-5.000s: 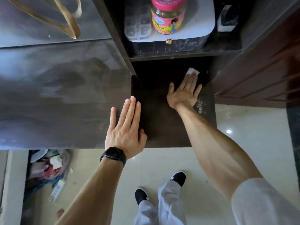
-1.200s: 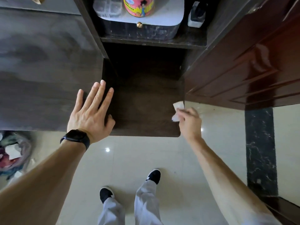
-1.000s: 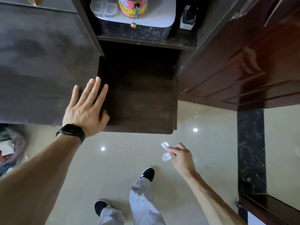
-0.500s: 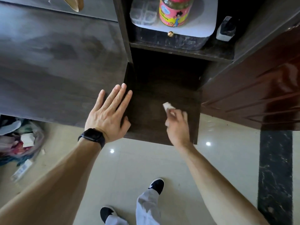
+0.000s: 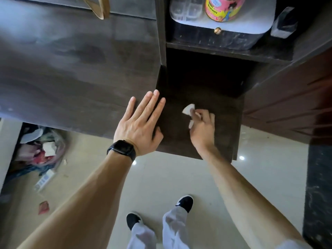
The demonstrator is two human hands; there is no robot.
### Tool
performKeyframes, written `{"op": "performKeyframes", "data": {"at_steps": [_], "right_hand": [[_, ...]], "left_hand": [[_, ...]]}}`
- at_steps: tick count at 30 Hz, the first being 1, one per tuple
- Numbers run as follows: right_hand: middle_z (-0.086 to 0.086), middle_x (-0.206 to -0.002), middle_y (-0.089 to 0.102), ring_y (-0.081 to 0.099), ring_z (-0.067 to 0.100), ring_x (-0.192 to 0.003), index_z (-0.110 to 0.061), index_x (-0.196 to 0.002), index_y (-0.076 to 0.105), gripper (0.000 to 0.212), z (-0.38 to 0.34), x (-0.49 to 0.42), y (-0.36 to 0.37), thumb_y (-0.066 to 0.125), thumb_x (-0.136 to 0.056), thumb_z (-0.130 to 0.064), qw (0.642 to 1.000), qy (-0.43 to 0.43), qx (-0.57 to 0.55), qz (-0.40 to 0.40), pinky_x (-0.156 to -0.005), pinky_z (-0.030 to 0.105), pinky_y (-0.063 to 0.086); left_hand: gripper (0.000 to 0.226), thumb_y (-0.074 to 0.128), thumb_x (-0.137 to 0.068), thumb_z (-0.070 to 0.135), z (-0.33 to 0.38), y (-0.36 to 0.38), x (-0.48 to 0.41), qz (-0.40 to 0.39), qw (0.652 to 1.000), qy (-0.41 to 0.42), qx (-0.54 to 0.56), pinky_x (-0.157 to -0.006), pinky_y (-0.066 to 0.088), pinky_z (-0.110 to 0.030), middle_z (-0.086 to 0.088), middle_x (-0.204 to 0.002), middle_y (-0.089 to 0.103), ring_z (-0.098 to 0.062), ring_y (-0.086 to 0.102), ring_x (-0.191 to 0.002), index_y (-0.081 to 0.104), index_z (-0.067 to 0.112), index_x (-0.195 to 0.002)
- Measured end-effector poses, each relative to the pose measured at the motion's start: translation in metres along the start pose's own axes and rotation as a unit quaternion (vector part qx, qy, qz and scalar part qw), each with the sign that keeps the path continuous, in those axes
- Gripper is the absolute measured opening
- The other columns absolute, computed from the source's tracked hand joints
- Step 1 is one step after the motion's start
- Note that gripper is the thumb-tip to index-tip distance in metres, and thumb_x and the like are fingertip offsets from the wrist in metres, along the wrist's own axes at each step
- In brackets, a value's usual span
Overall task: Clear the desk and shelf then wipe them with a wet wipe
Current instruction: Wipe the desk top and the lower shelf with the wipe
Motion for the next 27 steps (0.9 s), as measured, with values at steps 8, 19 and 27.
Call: {"op": "performKeyframes", "data": {"at_steps": [8, 19, 27], "right_hand": [[-0.004, -0.102, 0.060, 0.051, 0.022, -0.094, -0.021, -0.112, 0.069, 0.055, -0.082, 0.149, 0.036, 0.058, -0.067, 0.008, 0.967, -0.124, -0.145, -0.167, -0.067, 0.033, 0.057], [0.017, -0.102, 0.059, 0.057, 0.040, -0.093, -0.006, -0.115, 0.068, 0.037, 0.046, 0.118, -0.029, 0.057, -0.082, 0.008, 0.968, 0.229, -0.030, 0.102, -0.087, 0.031, 0.045], [0.008, -0.097, 0.053, 0.050, 0.028, -0.085, -0.010, -0.121, 0.065, 0.055, -0.120, 0.141, 0.058, 0.065, -0.071, 0.010, 0.976, 0.184, -0.099, 0.058, -0.072, 0.031, 0.050]], "left_hand": [[0.077, 0.043, -0.086, 0.035, -0.001, 0.002, 0.001, -0.046, 0.999, -0.006, -0.009, -0.123, 0.003, -0.048, -0.005, -0.164, 0.011, -0.019, 0.005, -0.152, 0.018, 0.016, -0.156], [0.077, 0.044, -0.091, 0.039, -0.001, -0.023, 0.010, -0.011, 0.995, 0.036, 0.091, -0.122, -0.003, -0.051, 0.001, -0.165, 0.008, -0.016, 0.002, -0.152, 0.012, 0.017, -0.157], [0.073, 0.032, -0.093, 0.038, -0.105, -0.020, 0.107, -0.053, 0.993, -0.051, 0.092, -0.121, -0.002, -0.055, 0.001, -0.165, -0.004, -0.017, -0.007, -0.152, 0.005, 0.017, -0.157]]}}
Point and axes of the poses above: each hand's wrist, its own x-axis away from the middle knuckle, its own y-axis out of the palm, z = x × y, the point moved 4 cm from there along -x, towards the middle knuckle
